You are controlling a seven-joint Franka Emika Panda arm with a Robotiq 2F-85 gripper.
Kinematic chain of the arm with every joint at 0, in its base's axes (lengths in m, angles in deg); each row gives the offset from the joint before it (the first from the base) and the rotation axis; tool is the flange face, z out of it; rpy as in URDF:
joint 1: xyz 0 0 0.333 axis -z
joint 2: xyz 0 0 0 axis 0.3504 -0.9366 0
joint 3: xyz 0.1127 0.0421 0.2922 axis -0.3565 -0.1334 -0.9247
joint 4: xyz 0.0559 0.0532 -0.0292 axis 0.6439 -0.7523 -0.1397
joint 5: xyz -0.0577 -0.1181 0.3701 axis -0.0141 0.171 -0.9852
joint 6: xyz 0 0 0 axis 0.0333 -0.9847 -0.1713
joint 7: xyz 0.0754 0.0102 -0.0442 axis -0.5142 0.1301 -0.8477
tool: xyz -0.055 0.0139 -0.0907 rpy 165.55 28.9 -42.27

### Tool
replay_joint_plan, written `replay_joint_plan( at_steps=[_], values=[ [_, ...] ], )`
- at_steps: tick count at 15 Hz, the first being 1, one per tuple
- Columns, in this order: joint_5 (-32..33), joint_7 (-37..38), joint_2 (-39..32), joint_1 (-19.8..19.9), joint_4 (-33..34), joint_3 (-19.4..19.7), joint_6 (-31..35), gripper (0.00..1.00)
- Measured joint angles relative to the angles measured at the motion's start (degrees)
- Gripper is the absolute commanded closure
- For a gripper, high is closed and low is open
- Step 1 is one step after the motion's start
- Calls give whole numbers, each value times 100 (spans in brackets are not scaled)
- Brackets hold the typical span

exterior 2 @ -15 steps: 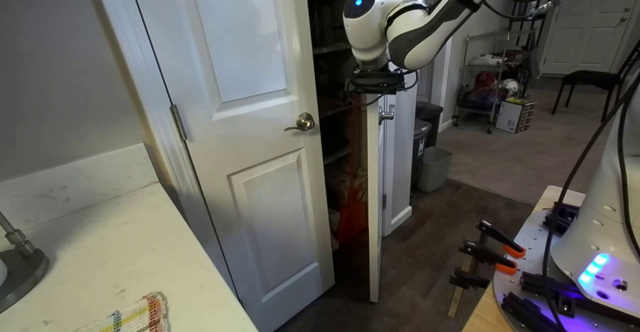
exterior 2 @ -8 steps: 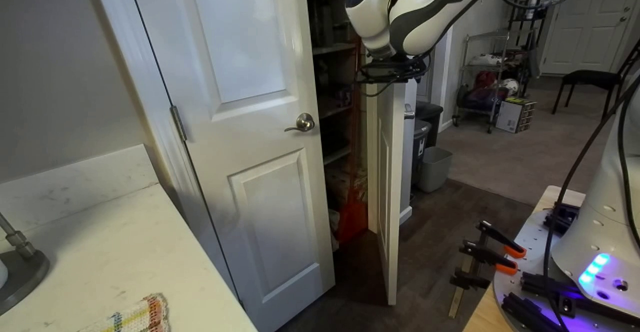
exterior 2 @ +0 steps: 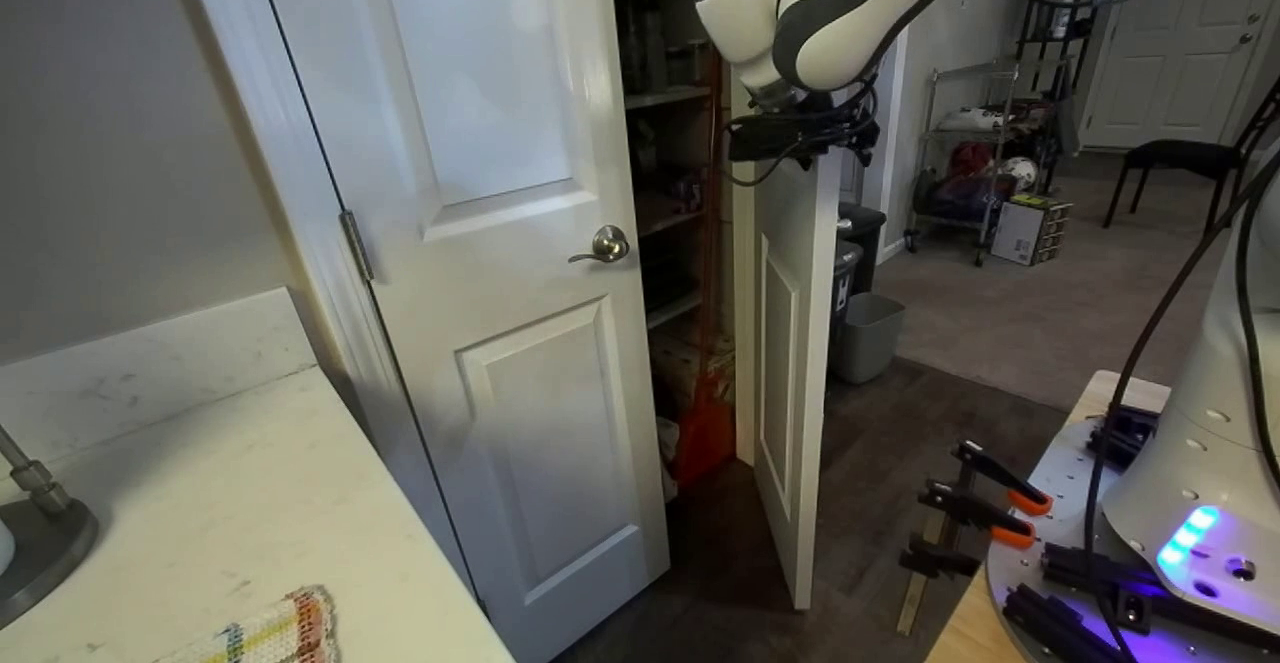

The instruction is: Open the door

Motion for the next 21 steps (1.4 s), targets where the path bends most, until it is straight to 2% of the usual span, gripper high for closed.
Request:
replay_joint_plan(
  at_steps=[3,7,15,19,21],
  values=[
    [-446,-113,0,16,1,0,-196,0],
    [-398,-99,24,187,2,3,-518,0],
    [803,186,230,683,13,174,-1461,0],
    [1276,431,552,988,24,434,-2061,0],
    [1385,454,708,1148,28,606,-2144,0]
  ],
)
